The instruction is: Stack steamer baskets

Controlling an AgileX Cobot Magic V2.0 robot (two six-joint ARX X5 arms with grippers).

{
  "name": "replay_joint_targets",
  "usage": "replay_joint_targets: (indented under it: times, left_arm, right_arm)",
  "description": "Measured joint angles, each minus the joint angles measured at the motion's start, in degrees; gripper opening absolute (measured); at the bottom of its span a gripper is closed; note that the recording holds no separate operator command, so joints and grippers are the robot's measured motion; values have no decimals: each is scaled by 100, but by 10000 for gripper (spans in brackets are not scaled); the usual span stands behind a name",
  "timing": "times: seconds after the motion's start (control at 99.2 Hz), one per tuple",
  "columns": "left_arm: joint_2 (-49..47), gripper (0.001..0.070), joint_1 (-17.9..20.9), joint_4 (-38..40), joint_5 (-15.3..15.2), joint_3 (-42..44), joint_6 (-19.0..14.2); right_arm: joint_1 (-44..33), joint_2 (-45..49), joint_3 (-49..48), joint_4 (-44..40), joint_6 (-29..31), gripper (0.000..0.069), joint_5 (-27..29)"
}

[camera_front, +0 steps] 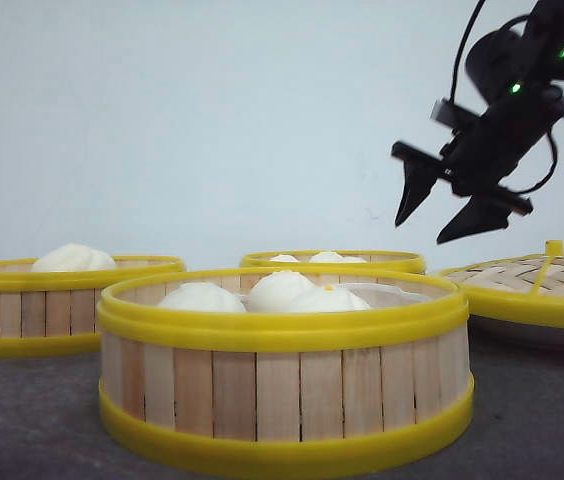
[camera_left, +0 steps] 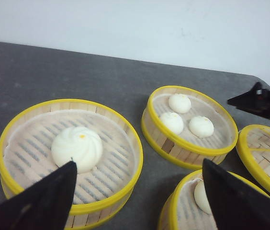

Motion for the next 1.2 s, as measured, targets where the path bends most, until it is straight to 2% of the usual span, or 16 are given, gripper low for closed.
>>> replay_joint_targets:
  times: [0.262,0.343,0.514,0.736,1.2]
  left_arm:
    - [0,509,-92,-164,0,2,0]
    - [0,509,-98,-168,0,0,0]
    - [0,509,-138,-234,0,2,0]
    - [0,509,-151,-249,0,0,0]
    - [0,509,-151,-249,0,0,0]
  right_arm:
    - [293,444,210,13,28,366,573]
    - [387,466,210,-15,11,310,946]
    - [516,466,210,-11,-105,162,1379]
    - [555,466,210,-44,-129,56,1635]
    - [608,474,238,28,-155,40,1672]
